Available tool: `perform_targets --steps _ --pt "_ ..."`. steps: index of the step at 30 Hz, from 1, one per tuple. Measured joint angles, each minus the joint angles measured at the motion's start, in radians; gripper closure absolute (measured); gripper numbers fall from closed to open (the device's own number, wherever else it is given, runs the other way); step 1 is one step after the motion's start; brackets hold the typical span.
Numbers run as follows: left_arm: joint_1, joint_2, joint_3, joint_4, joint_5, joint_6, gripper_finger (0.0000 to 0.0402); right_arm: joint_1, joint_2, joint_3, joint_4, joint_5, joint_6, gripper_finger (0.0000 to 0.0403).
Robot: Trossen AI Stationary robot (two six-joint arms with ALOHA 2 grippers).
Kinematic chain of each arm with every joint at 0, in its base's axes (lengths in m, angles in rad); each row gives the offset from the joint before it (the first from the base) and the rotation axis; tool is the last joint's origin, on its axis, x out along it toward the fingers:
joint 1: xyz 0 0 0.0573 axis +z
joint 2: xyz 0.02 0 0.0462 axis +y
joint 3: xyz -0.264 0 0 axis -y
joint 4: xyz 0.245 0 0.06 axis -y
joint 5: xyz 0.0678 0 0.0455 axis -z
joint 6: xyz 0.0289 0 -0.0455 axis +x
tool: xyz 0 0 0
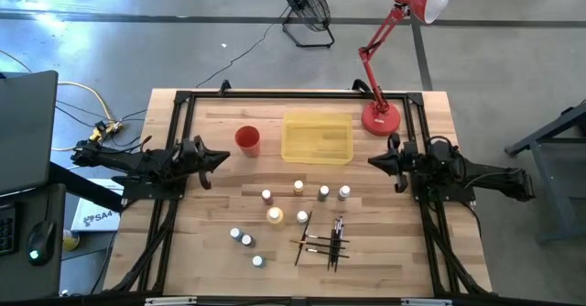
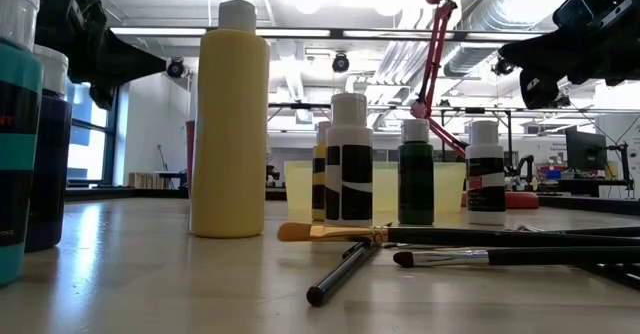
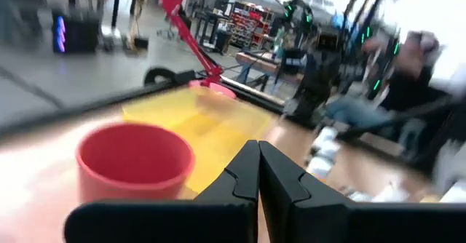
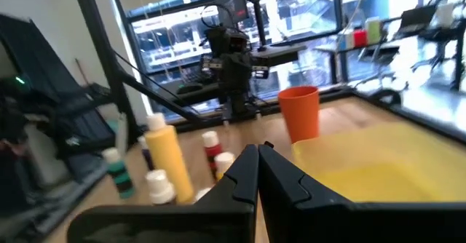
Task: Pick & Place Paint Supplies
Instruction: Put the white paint bottle into the yellow bin
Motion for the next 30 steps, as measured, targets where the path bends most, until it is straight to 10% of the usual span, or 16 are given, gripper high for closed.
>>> perform_targets --steps 9,30 --pt "0.000 0.000 0.000 0.000 0.025 -0.451 0.0402 0.000 0.000 0.000 0.000 -0.001 0.212 0.0401" --pt "0.000 0.000 0.000 -0.001 0.016 -0.273 0.0402 0.000 0.000 0.000 -0.044 -0.026 0.315 0.0401"
